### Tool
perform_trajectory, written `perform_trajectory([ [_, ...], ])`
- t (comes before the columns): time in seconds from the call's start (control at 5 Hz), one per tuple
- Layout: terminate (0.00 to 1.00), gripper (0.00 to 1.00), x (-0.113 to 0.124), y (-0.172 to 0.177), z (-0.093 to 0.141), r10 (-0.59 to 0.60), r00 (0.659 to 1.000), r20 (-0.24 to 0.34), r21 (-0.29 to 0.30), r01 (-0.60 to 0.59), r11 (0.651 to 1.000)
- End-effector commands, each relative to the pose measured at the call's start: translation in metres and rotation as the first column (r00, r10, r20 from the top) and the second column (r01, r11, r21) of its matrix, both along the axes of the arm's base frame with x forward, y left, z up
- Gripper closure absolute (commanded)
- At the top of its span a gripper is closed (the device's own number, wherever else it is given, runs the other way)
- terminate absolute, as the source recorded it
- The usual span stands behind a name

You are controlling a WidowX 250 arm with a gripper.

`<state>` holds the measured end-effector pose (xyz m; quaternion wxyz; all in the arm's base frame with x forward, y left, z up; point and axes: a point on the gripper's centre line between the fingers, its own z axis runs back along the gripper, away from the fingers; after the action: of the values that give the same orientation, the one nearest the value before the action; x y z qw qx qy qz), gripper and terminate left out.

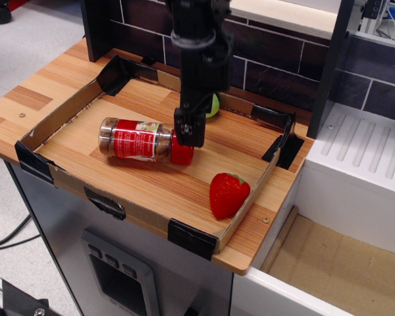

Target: Upright basil bottle

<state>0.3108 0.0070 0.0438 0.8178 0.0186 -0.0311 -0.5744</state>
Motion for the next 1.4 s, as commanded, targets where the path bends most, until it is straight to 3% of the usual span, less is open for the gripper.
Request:
perform_trajectory([
  [0.0,0.00,0.00,-0.001,0.003,-0.007,-0.010,0.999,0.035,0.049,0.009,0.999],
  [0.6,0.00,0.00,0.003,0.002,-0.027,0.021,0.998,0.054,0.112,-0.027,0.993],
  [0.8,0.00,1.00,0.007,0.002,-0.016,0.039,0.997,0.066,0.085,-0.045,0.995],
  [1.0,0.00,1.00,0.010,0.005,0.014,0.082,0.993,0.083,0.045,-0.086,0.995],
  [1.2,0.00,1.00,0.013,0.012,0.048,0.128,0.983,0.133,-0.044,-0.123,0.991],
])
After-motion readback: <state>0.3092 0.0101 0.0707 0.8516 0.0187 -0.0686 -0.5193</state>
